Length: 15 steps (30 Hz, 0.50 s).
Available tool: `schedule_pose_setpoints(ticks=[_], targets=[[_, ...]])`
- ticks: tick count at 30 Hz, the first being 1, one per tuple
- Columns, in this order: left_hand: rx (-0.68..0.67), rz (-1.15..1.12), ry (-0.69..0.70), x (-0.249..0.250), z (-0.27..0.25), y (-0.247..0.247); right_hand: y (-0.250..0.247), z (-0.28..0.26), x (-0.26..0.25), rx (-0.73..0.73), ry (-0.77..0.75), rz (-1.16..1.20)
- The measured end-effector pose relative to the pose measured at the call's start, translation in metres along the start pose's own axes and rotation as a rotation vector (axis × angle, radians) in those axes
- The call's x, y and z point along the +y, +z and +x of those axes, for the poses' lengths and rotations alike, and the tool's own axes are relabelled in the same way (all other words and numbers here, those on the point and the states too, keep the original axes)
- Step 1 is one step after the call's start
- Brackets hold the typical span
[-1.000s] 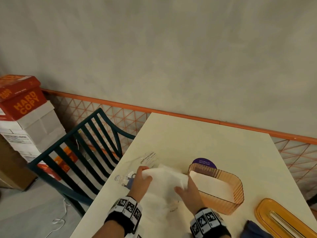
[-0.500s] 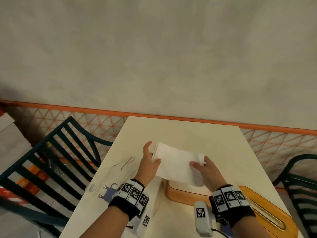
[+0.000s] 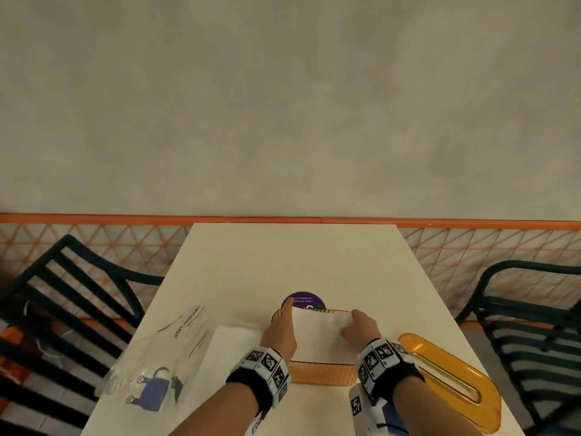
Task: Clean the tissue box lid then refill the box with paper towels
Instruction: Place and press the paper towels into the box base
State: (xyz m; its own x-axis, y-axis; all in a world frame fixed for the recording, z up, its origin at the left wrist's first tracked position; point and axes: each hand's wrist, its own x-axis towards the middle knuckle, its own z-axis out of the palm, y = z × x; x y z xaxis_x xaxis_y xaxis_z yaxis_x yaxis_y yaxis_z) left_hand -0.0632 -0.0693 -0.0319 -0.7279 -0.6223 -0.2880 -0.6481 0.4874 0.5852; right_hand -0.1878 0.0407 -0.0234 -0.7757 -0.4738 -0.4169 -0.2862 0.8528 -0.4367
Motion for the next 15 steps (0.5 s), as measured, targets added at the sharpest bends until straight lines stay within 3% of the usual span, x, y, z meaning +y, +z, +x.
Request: schedule_pose_setpoints(ticks=[5,8,11,13,15], targets=[[-0.042,0.143,-0.042,0.004,0.006,0.003,0.003,-0.002,-0.008,-0.018,0.013,-0.125],[0.101,0.384,0.007,0.013,-0.005,0.006,0.005,-0.010,-0.011,0.048,-0.065,-0.206],[0.200,0.531,0.102,0.019,-0.011,0.008,0.007,-0.021,-0.008,0.219,-0.267,-0.331],[0.090,0.513,0.159,0.013,-0.005,0.011,0.010,-0.019,-0.005,0.192,-0.378,-0.370],[-0.073,0.455,0.153,0.005,0.004,0.014,0.015,-0.011,-0.004,0.041,-0.404,-0.391]])
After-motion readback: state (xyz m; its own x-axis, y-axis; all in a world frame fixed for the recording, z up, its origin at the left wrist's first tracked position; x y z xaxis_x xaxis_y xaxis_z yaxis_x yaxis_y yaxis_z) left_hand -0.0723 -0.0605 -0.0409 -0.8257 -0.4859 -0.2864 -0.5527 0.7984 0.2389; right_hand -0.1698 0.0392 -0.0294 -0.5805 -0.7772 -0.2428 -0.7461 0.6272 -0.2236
